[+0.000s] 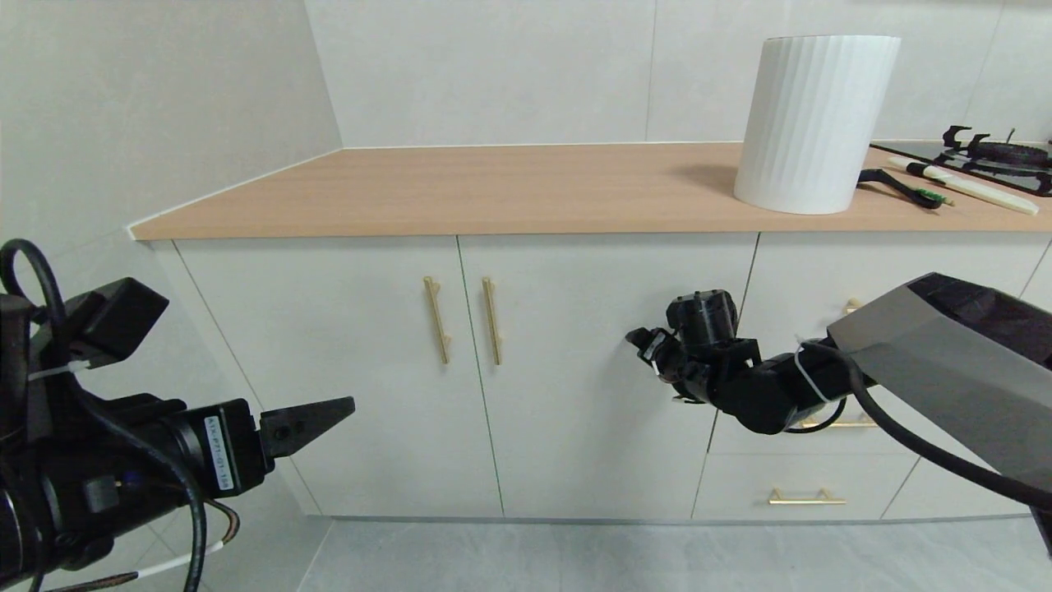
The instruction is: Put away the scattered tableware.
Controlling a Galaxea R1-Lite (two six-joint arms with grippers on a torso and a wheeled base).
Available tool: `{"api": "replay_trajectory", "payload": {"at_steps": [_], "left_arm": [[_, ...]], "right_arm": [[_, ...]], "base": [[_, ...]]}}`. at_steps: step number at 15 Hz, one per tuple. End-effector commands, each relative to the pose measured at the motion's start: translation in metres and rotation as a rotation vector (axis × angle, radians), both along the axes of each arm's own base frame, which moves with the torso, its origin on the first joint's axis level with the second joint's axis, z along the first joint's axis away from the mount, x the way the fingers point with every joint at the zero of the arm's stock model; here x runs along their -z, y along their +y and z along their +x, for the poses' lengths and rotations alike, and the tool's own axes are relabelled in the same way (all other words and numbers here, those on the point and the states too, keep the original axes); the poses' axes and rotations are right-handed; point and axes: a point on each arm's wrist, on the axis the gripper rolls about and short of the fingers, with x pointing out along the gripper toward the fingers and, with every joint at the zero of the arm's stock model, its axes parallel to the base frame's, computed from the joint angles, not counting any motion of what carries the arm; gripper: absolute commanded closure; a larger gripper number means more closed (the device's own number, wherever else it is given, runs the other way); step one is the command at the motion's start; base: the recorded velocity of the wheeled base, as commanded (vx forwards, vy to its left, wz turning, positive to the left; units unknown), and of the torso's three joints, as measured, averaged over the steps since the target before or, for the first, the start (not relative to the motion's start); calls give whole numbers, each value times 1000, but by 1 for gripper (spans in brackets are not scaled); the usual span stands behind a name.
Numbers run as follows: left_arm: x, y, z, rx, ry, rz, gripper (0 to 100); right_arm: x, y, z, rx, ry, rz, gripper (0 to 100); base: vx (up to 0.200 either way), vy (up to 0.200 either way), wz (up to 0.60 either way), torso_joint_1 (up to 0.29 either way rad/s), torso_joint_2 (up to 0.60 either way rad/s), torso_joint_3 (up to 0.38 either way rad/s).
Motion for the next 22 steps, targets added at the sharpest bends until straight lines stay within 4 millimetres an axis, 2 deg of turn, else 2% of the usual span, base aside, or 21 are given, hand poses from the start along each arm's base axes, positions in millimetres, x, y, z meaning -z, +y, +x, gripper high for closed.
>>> {"api": "replay_trajectory", "payload": {"at_steps": [1,3,5,7,8,10,11,12,13,14,17,20,21,22], "left_arm": [[0,0,0,-1,2,1,0],[0,0,0,-2,0,1,0],[-1,1,-1,-2,-9,-2,0],[-7,4,-9,-4,-43,-8,0],[-9,6,-12,-3,-60,-10,0],[-13,24,-39,-9,-153,33,0],[-9,32,-57,-16,-195,41,0],[-1,41,-73,-33,-217,35,0],[6,45,-83,-39,-228,30,0],[22,53,-105,-49,-263,20,0],[36,69,-150,-103,-403,-3,0],[55,77,-186,-156,-487,105,0],[60,77,-191,-169,-492,130,0],[69,77,-197,-218,-484,178,0]], "right_arm": [[-7,0,-3,-2,-10,4,0],[-17,-3,-15,-23,-11,13,0],[-66,-9,-62,-174,-45,70,0],[-107,-29,-103,-233,-135,26,0],[-117,-35,-114,-238,-160,13,0],[-149,-71,-178,-241,-276,-75,0],[-155,-89,-209,-240,-324,-130,0],[-156,-105,-237,-243,-373,-195,0],[-155,-114,-252,-238,-393,-233,0],[-152,-138,-293,-195,-474,-329,0],[-130,-183,-358,-44,-558,-506,0],[-106,-203,-418,25,-579,-577,0],[-101,-205,-425,38,-576,-582,0],[-85,-208,-446,101,-560,-625,0]], "base": [[0,0,0,0,0,0],[0,0,0,0,0,0],[0,0,0,0,0,0],[0,0,0,0,0,0],[0,0,0,0,0,0],[0,0,0,0,0,0],[0,0,0,0,0,0],[0,0,0,0,0,0],[0,0,0,0,0,0],[0,0,0,0,0,0],[0,0,0,0,0,0],[0,0,0,0,0,0],[0,0,0,0,0,0],[0,0,0,0,0,0]]}}
